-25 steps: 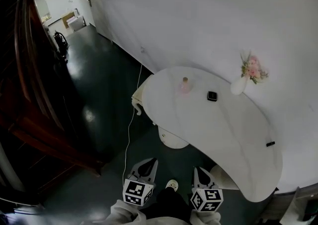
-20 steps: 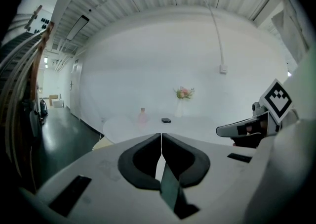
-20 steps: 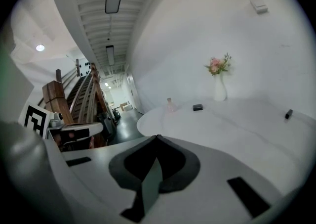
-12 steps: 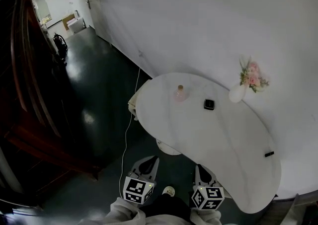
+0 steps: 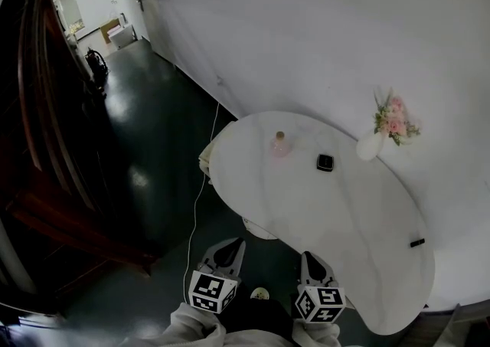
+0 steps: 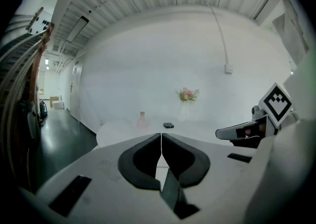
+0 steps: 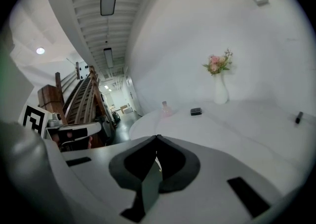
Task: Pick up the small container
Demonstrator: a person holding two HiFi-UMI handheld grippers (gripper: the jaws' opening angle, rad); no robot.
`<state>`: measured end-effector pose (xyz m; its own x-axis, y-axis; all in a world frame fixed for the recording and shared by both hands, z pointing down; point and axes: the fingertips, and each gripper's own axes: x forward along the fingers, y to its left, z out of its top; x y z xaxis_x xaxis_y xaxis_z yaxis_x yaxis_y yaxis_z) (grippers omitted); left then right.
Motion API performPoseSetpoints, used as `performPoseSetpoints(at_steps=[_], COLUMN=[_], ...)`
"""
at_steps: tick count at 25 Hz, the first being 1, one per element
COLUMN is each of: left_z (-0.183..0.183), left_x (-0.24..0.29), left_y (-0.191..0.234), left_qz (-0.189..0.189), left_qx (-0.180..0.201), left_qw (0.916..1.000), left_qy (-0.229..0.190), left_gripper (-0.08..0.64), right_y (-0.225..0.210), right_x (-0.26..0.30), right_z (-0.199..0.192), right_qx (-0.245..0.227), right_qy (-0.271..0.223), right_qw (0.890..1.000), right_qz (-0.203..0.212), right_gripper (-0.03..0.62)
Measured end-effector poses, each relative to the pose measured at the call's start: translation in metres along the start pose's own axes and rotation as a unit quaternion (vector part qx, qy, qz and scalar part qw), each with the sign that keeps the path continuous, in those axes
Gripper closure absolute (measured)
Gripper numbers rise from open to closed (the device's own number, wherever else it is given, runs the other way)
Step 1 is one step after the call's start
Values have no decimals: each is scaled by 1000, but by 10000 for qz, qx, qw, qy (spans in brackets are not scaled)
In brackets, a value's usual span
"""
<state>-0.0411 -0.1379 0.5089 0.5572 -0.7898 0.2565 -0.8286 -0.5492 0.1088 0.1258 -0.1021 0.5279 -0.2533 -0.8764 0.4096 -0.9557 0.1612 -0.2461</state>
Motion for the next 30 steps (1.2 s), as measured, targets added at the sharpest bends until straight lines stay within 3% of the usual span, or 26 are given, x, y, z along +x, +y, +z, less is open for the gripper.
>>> performPoseSetpoints(at_steps=[11,30], left_z=[-12,22], left_x=[4,88], left_y=[5,57], left_qz=[-31,-243], left_qx=[-28,-84], left_qw=[9997,9997], left_qy=[224,51], left_gripper=[543,543], right_y=[-4,-19], right_x=[3,79], right_z=[-15,39], right_qx=[190,44], right_qy=[137,34], right_qw=[9997,9995], right_qz=[-92,-304], right_gripper=[543,543])
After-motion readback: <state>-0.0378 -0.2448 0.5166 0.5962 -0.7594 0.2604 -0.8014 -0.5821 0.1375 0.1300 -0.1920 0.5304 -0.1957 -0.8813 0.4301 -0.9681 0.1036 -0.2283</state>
